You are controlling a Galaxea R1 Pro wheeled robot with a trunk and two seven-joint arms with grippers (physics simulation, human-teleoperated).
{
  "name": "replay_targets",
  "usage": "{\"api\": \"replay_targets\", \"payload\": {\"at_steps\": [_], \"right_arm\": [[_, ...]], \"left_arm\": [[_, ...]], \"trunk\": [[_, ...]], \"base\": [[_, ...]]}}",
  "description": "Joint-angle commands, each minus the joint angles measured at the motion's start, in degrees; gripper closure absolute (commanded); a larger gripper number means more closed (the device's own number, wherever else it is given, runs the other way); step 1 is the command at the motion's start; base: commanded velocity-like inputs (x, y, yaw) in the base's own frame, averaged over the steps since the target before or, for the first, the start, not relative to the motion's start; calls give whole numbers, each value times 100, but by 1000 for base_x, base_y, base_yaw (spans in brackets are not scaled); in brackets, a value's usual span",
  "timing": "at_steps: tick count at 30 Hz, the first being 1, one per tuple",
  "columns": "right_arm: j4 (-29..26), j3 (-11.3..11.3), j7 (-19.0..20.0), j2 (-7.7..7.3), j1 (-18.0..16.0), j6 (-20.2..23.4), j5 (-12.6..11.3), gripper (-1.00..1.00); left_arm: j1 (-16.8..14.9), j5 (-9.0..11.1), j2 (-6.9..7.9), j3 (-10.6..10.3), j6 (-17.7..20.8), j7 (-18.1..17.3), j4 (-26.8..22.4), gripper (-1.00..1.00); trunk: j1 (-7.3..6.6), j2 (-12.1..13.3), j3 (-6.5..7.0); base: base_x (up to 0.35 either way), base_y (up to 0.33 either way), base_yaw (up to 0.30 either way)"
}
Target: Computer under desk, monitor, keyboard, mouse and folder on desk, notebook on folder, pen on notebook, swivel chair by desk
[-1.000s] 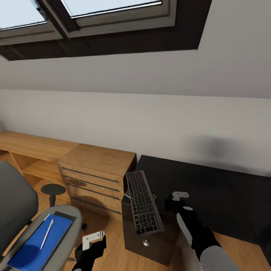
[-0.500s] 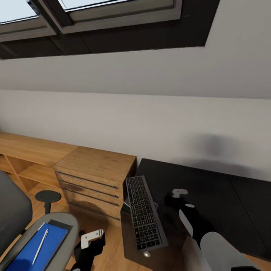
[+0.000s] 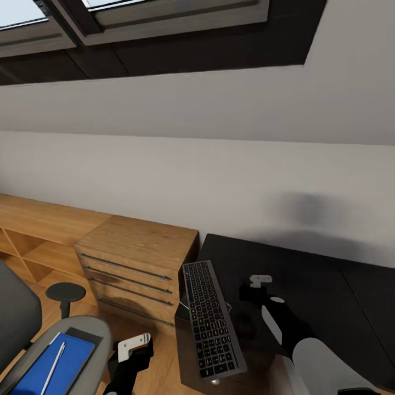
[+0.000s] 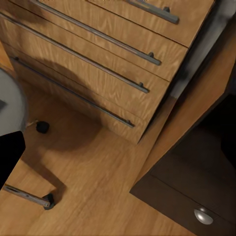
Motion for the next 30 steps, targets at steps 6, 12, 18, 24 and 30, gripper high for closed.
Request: {"api": "replay_targets", "payload": {"at_steps": [6,12,18,24,30], "right_arm": [[-36,27,51,12,-2,36,-69,100],[-58,22,41,28,-2,40,-69,100],[-56,35,32,51,-2,40,-69,100],[-47,39,36,120,-2,40,-69,100],[-39,39,58,124,-2,33,-69,100]], "left_arm": [[-2,42,2,-12,-22,34,-10,-100],[-2,39,2,-12,-104,32,-8,-100],[-2,38,2,-12,-108,37,-10,-100],[-2,38,2,-9,-91,36,-2,-100],[-2,50,7,3,-99,32,-26,-100]], "trunk": [[1,-5,-7],[1,-5,-7],[1,-5,-7],[1,-5,-7],[1,-5,-7]], "base": [[112,0,0],[294,-32,0],[115,-28,14],[11,-3,189],[1,0,80]]}}
